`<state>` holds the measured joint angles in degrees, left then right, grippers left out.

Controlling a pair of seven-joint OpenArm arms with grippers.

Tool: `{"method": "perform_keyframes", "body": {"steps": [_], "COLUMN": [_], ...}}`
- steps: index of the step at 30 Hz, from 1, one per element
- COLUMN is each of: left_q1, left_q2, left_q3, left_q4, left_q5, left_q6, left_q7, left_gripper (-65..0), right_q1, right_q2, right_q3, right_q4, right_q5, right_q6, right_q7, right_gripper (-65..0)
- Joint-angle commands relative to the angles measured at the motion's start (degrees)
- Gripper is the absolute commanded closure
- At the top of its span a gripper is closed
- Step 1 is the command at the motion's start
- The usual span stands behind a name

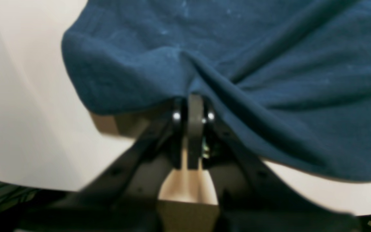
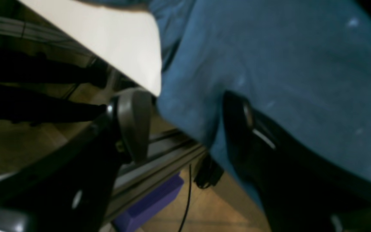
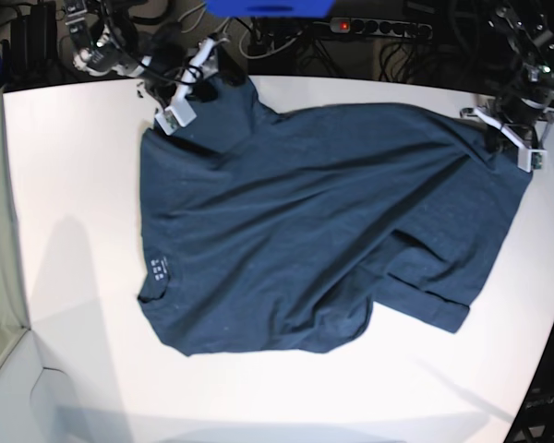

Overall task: Layout the t-shirt on the table in an organized manner, then fold the t-shirt properly
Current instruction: 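Grasp the shirt corners with both grippers near the collar, then lift the shirt with both grippers and shake it out, lowering it flat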

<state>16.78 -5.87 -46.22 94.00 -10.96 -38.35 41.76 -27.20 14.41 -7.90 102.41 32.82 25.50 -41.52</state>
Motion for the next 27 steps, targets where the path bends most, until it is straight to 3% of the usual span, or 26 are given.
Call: {"method": "perform_keyframes", "body": {"steps": [1,5,10,14,18,23,27], "left_q1": [-0.12,-0.2,-0.56,-0.56,-1.17,-3.1,-6.36], "left_q2": [-0.77,-0.77,-0.77,-0.77,-0.68,0.46,0.73], "left_q3": [-0.07,-0.16,-0.07,-0.07,-0.16,-0.25,-0.07], "left_q4": [1.34,1.34,1.34,1.52,6.88,16.82,21.39], "left_q5": [-0.78,-0.78,-0.78,-1.21,-1.3,-1.3,-1.3], "left_q6": [0.06,0.06,0.06,0.06,0.06,0.06,0.06], "left_q7": [-1.1,-1.1,-1.1,-1.1,-1.1,-1.1,-1.1], "left_gripper": [-0.2,-0.2,-0.2,-0.2,-0.2,-0.2,-0.2], "right_q1": [-0.18,0.17,2.28,2.54,2.63,2.89,7.46], "right_q2": [0.22,0.22,0.05,0.13,0.57,3.83,4.09], "right_q3": [0.3,0.21,0.21,0.21,0.65,0.91,4.08], "right_q4": [0.67,0.05,-5.75,-6.19,-0.39,10.51,14.47], "right_q5": [0.9,0.9,0.9,0.98,0.98,0.98,1.25], "right_q6": [0.22,0.22,0.22,0.22,0.22,0.22,0.22], "right_q7": [0.95,1.47,2.18,2.18,1.56,2.18,2.09], "right_gripper": [-35.9,-27.6,-0.2,0.0,0.0,0.0,0.0]}}
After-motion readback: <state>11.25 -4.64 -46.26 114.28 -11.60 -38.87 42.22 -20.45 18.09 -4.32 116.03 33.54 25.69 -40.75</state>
